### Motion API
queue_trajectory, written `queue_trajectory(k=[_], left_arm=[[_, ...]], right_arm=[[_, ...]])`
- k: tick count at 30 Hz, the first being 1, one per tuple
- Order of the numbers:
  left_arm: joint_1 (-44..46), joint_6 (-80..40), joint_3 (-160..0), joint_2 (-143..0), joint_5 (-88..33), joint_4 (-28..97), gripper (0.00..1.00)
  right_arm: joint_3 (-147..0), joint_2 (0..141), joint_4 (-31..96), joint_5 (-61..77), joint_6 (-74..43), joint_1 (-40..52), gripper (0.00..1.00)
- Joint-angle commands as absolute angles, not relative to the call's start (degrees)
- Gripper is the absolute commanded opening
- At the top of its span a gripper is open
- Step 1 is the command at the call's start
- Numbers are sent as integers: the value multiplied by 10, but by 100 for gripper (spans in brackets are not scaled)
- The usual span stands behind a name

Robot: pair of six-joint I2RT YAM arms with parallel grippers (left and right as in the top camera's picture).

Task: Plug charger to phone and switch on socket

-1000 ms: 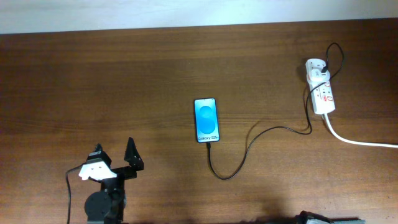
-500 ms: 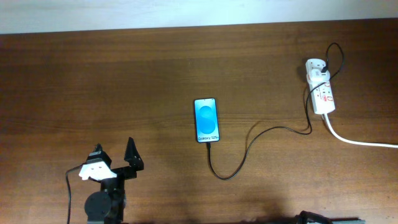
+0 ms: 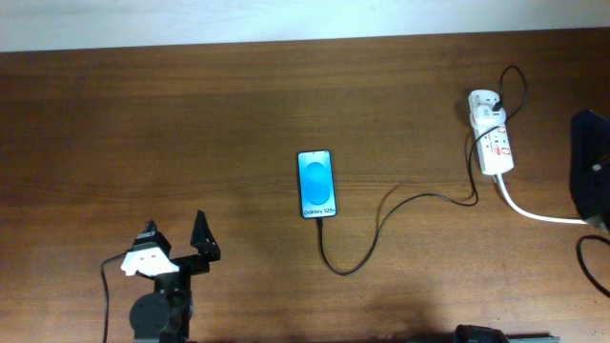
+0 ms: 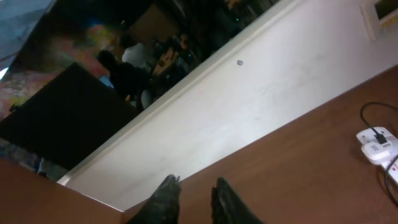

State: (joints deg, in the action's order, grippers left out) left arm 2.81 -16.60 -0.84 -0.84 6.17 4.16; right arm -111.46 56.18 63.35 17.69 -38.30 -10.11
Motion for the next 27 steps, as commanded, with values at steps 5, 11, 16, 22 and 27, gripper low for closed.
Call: queue_trajectory(k=[5,11,16,22,27], left_arm=[[25,-155,-5,-3,58,42,99],[25,-102,-5,-3,62,41,99],[25,-2,-5,-3,62,41,99],[25,-2,-5,-3,62,42,99],[25,-2,-5,-3,62,42,99]], right_arm=[[-1115,481,603,126,-354,-64,29],[-1115,441,585,117,-353,-64,30],[-1115,432,580,117,-354,-64,34],[-1115,380,567,118,-354,-64,34],[-1112,302,573,118,-353,-64,39]])
